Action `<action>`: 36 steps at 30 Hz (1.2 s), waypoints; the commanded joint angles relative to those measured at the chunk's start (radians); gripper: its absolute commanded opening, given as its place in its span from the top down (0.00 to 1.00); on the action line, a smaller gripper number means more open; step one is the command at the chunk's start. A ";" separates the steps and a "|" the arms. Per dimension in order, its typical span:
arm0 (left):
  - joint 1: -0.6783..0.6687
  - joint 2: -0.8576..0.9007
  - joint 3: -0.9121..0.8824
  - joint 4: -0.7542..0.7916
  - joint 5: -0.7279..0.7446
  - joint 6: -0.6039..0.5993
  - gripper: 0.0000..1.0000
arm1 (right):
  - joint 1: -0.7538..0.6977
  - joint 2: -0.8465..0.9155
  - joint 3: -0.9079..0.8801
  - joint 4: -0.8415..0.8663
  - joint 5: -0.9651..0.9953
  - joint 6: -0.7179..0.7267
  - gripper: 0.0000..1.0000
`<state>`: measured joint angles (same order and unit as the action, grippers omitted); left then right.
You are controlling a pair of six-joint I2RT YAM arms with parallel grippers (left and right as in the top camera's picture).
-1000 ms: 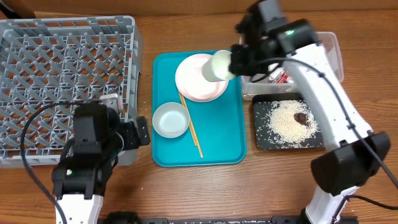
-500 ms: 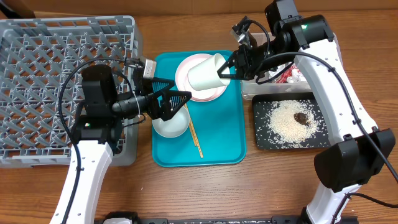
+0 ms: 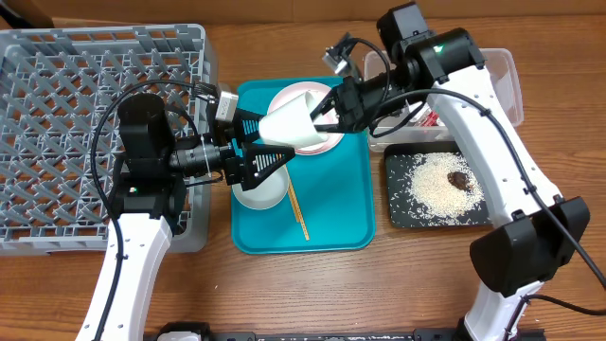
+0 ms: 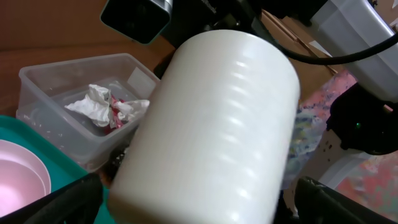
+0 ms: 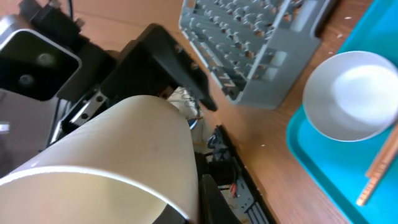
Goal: Sort waste into correct bins and load items into the dishwasher
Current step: 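Hand the white cup from the right gripper to the left gripper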
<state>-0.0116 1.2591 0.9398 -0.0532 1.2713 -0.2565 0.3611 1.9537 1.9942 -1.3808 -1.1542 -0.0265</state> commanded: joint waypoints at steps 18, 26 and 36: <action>-0.055 0.005 0.019 0.134 -0.014 -0.066 0.15 | 0.042 -0.005 0.008 0.008 -0.080 -0.007 0.96; -0.054 0.005 0.019 0.137 -0.025 -0.066 0.14 | 0.042 -0.005 0.008 -0.013 -0.071 -0.007 0.96; -0.054 0.005 0.019 0.135 -0.031 -0.065 0.35 | 0.042 -0.005 0.008 -0.014 -0.071 -0.007 0.96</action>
<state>-0.0662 1.2591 0.9398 0.0761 1.2804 -0.3161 0.3943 1.9545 1.9942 -1.3907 -1.2015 -0.0269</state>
